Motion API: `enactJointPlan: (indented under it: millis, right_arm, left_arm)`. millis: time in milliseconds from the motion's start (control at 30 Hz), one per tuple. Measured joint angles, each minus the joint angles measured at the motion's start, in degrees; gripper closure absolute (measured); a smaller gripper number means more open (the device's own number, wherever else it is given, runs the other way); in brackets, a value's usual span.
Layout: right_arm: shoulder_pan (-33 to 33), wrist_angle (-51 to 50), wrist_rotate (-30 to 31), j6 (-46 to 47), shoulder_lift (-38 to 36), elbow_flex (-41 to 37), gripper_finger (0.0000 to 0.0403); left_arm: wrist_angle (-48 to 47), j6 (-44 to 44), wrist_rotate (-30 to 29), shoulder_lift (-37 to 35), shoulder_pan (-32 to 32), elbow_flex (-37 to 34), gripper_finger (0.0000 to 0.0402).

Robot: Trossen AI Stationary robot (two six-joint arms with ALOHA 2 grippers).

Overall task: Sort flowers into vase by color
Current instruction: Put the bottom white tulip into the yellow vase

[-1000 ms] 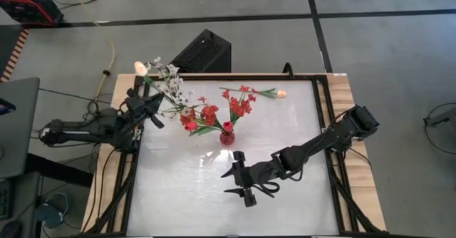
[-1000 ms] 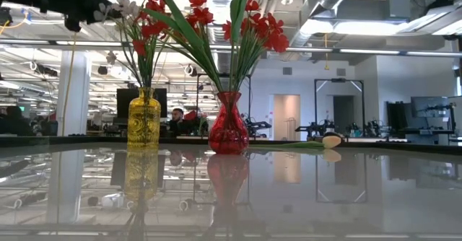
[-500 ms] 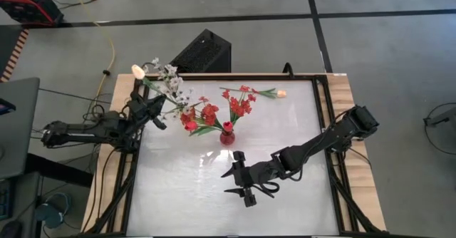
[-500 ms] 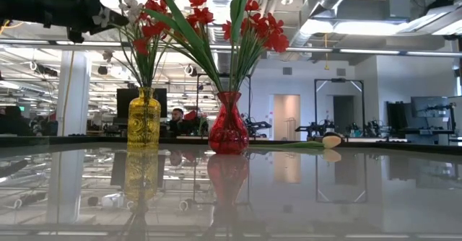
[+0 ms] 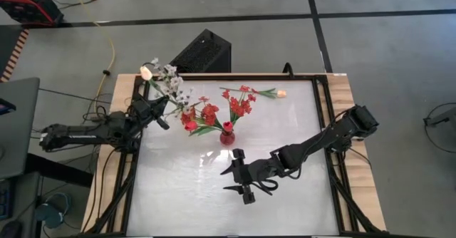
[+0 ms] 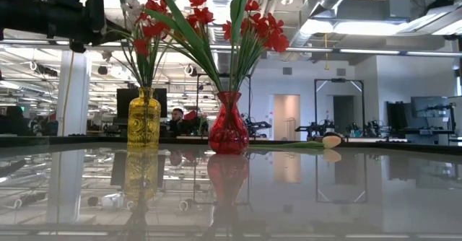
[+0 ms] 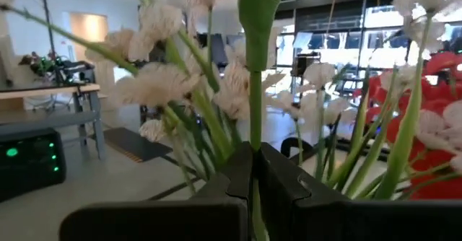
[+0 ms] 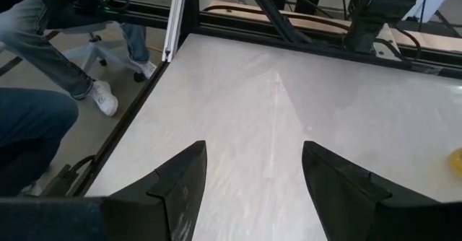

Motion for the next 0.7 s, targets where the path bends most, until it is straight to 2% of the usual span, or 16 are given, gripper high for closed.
enactJointPlan:
  millis: [200,500,700]
  right_arm:
    - [0.1,-0.7,0.0,0.1,-0.1,0.0,0.0148]
    - [0.5,-6.7,0.8,-0.5,-5.6,0.0,0.0148]
    - [1.1,-10.9,8.2,-2.7,-11.5,-0.8,0.0148]
  left_arm:
    - [0.2,-0.8,1.9,0.0,1.2,-0.9,0.0401]
    - [0.4,-0.5,2.5,0.0,1.3,-1.0,0.0401]
    - [-1.2,-0.5,2.6,2.0,1.3,1.0,0.0401]
